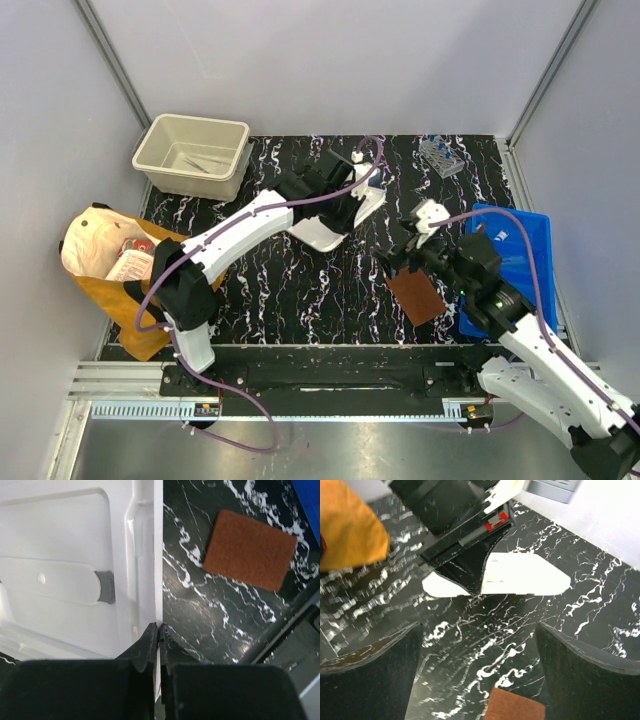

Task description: Organize the chemistry lab equipment

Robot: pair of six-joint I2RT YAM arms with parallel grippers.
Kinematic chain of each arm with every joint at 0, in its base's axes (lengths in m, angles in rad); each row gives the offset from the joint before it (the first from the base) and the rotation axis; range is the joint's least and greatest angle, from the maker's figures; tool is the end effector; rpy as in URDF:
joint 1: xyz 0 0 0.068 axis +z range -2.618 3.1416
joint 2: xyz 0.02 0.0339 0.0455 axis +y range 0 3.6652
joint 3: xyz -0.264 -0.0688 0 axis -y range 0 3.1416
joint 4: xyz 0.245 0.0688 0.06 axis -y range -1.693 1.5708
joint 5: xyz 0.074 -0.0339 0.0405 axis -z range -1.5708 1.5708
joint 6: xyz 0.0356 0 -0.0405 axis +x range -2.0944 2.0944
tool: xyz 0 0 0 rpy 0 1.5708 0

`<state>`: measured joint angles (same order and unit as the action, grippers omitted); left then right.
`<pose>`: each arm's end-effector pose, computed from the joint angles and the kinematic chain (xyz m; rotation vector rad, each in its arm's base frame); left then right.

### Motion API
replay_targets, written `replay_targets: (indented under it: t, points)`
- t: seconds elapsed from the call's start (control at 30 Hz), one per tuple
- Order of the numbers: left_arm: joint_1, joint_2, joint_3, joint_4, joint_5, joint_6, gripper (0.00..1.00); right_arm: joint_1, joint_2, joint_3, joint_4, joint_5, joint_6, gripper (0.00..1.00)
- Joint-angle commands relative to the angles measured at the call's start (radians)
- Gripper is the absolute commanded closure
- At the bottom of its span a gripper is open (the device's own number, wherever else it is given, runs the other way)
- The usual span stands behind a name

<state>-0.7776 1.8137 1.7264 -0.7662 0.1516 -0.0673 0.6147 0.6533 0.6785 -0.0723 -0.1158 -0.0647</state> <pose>0.2845 -0.2877 0.3259 0.9326 2.3106 -0.5553 0.1308 0.0974 0.3350 -0.6319 1.5159 0.5163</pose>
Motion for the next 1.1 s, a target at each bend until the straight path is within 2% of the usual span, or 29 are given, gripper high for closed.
replay_targets:
  t: [0.0, 0.2, 0.37, 0.53, 0.7, 1.07]
  points:
    - [0.001, -0.094, -0.036, -0.021, 0.112, 0.03, 1.0, 0.003, 0.066, 0.07, -0.001, -0.173, -0.321, 0.02]
    - [0.046, -0.152, -0.087, -0.042, 0.267, 0.024, 1.0, 0.003, 0.104, 0.032, -0.032, -0.245, -0.728, 0.03]
    - [0.055, -0.189, -0.123, -0.05, 0.322, 0.008, 1.0, 0.003, 0.154, 0.033, -0.072, -0.315, -0.92, 0.06]
    - [0.054, -0.235, -0.165, -0.028, 0.303, 0.008, 1.0, 0.005, 0.19, 0.042, -0.08, -0.321, -1.035, 0.12]
    - [0.054, -0.232, -0.177, -0.028, 0.328, -0.002, 1.0, 0.003, 0.27, 0.102, -0.125, -0.297, -1.138, 0.12]
    - [0.054, -0.24, -0.183, -0.027, 0.35, -0.015, 1.0, 0.008, 0.399, 0.148, -0.095, -0.295, -1.251, 0.17]
